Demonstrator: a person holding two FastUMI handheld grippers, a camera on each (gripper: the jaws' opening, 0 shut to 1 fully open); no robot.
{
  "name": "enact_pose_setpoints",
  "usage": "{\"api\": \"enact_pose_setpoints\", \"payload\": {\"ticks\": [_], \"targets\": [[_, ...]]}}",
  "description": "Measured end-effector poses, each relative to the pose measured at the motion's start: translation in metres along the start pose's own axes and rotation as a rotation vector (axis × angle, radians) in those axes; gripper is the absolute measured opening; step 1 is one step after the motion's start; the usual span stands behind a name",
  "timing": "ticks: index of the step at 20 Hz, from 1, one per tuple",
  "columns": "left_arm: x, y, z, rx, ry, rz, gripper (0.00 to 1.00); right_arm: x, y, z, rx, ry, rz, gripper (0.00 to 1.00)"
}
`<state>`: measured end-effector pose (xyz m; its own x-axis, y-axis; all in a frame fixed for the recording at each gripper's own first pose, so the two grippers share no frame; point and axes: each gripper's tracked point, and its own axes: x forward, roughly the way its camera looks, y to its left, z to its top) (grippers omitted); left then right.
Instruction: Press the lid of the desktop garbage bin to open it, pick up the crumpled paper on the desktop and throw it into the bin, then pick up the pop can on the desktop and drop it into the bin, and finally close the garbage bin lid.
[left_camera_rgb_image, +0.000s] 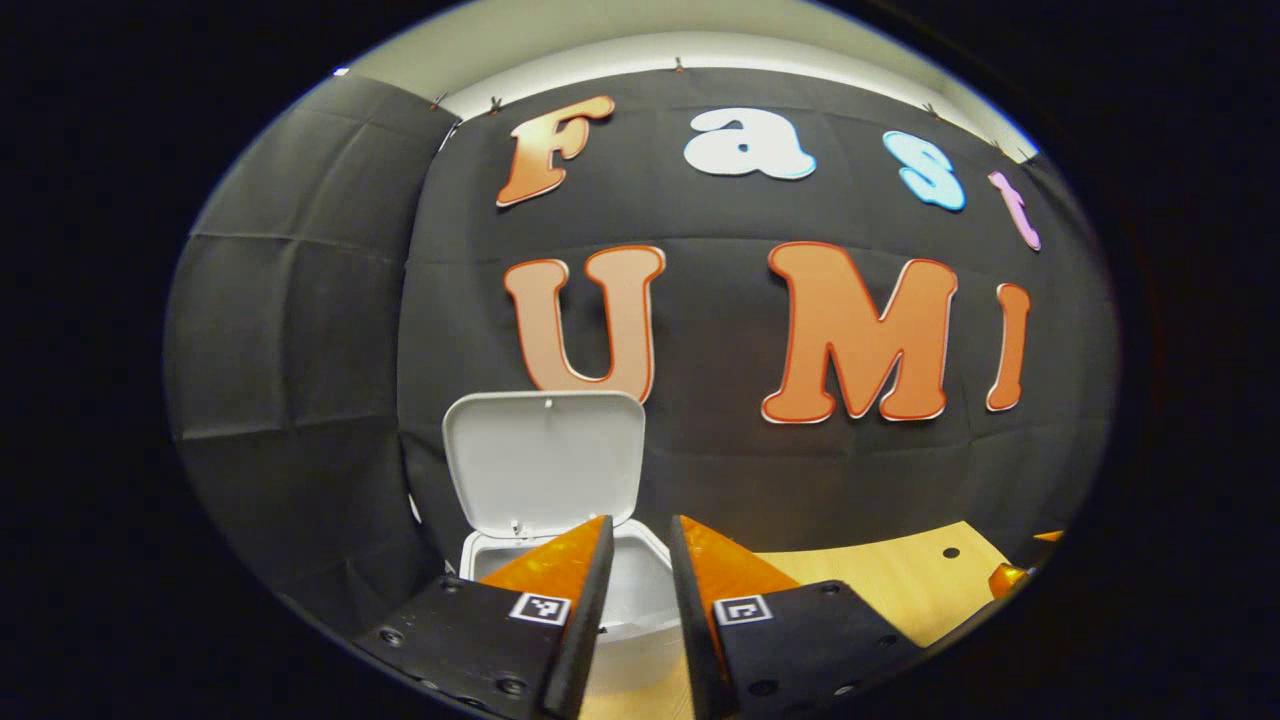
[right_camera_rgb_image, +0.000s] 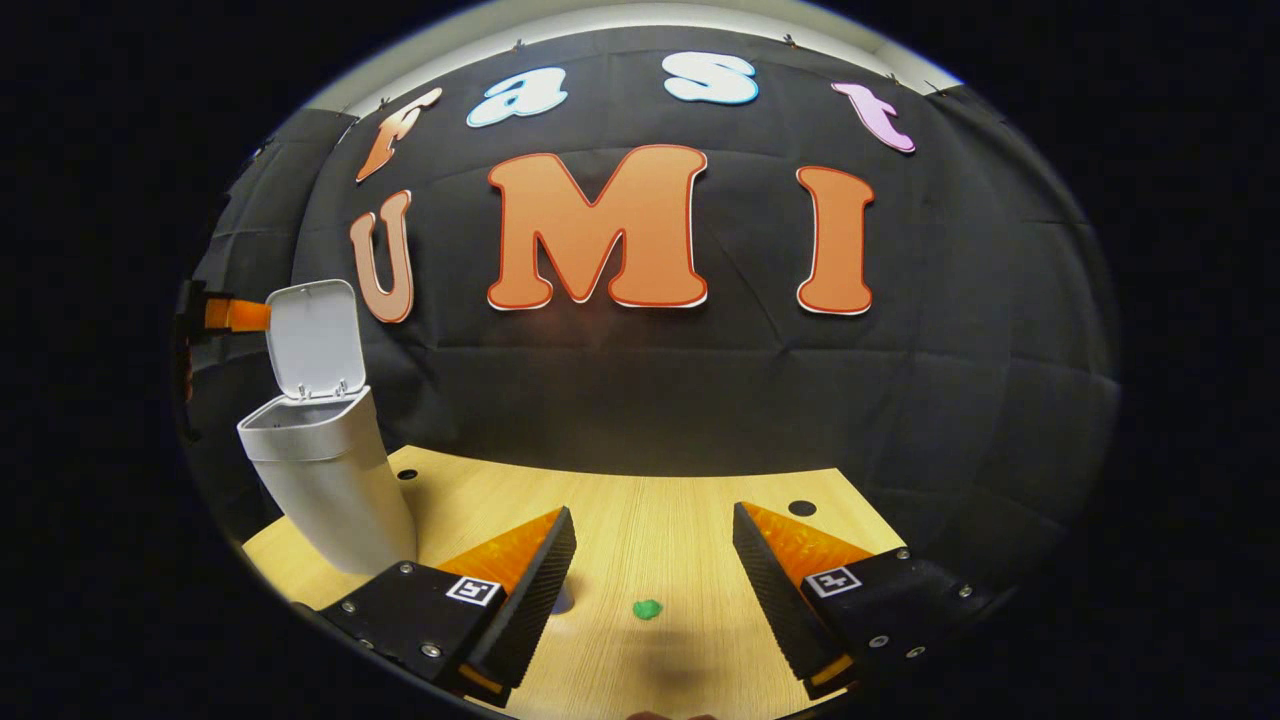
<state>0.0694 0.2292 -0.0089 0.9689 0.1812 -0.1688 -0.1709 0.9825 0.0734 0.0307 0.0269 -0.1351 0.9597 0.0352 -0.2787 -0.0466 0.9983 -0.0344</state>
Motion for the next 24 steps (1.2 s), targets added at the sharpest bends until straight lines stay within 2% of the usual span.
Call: {"api": "enact_pose_setpoints", "payload": {"ticks": [4,8,14,18,24], "targets": [[-0.022,-0.031,0.019,0.003,-0.072,-0.050,0.65,0.006,0.003,-0.012,-0.016,-0.006,0.018,0.94],[-0.040,-0.050,0.036,0.029,-0.127,-0.071,0.77,0.017,0.009,-0.035,-0.041,0.019,0.037,0.94],[-0.067,-0.084,0.065,0.047,-0.227,-0.121,0.77,0.043,0.013,-0.084,-0.054,0.101,0.053,0.95],[-0.082,-0.111,0.066,0.079,-0.227,-0.161,0.76,0.064,0.010,-0.125,-0.042,0.185,0.056,0.95],[-0.092,-0.124,0.057,0.093,-0.182,-0.179,0.77,0.088,-0.001,-0.176,-0.039,0.300,0.030,0.95]]}}
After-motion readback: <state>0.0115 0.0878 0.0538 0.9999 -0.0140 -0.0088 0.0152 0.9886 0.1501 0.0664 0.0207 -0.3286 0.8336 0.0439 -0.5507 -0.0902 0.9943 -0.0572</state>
